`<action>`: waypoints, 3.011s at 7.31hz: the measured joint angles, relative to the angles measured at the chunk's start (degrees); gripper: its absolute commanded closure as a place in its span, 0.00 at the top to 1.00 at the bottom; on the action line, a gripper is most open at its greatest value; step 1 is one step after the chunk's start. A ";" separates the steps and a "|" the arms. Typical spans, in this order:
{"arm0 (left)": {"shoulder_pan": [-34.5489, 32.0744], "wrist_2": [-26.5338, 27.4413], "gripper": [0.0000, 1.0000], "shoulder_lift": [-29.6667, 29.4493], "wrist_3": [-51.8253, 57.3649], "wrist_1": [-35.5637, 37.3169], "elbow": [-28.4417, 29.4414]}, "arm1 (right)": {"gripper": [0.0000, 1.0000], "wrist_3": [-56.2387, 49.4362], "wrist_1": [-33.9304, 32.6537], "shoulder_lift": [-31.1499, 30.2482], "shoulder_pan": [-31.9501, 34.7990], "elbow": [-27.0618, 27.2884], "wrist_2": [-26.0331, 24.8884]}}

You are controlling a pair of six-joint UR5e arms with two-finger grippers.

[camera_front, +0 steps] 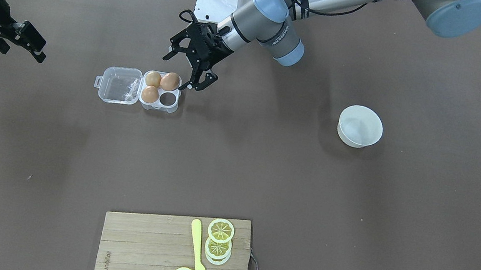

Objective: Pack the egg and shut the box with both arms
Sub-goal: 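Raise the left gripper off the egg box while the right arm advances, then reach the right gripper toward the open clear lid of the egg box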

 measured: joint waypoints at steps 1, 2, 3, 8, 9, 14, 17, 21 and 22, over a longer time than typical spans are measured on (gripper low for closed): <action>0.02 0.30 0.54 -0.06 -0.07 0.38 -0.06 | 1.00 0.02 0.04 -0.04 0.00 0.03 0.33; -0.08 0.02 0.14 -0.12 -0.24 0.52 -0.28 | 1.00 0.00 0.06 -0.07 0.00 0.05 0.49; -0.66 -1.39 0.00 -0.09 -0.56 0.52 -0.61 | 1.00 -0.03 0.24 -0.09 0.00 0.04 0.52; -7.44 -12.13 0.00 2.97 -0.53 0.66 -1.05 | 0.99 -0.06 3.75 -0.47 -0.03 -0.18 0.81; -7.50 -12.61 0.00 3.31 -0.33 0.76 -0.46 | 0.99 0.85 6.73 -0.97 -0.10 -0.70 1.38; -5.35 -12.78 0.00 1.77 -0.32 4.46 0.42 | 0.99 13.47 31.33 -2.68 -0.45 -9.74 4.03; -5.12 -12.53 0.00 1.04 -0.22 5.48 0.53 | 0.99 17.27 36.55 -2.77 -2.28 -11.19 3.79; -5.03 -12.34 0.00 1.12 -0.12 6.15 0.56 | 0.89 19.95 42.56 -2.53 -5.13 -13.91 0.93; -5.01 -12.31 0.00 1.16 -0.14 6.16 0.56 | 0.83 20.81 43.86 -2.50 -6.56 -14.21 -1.08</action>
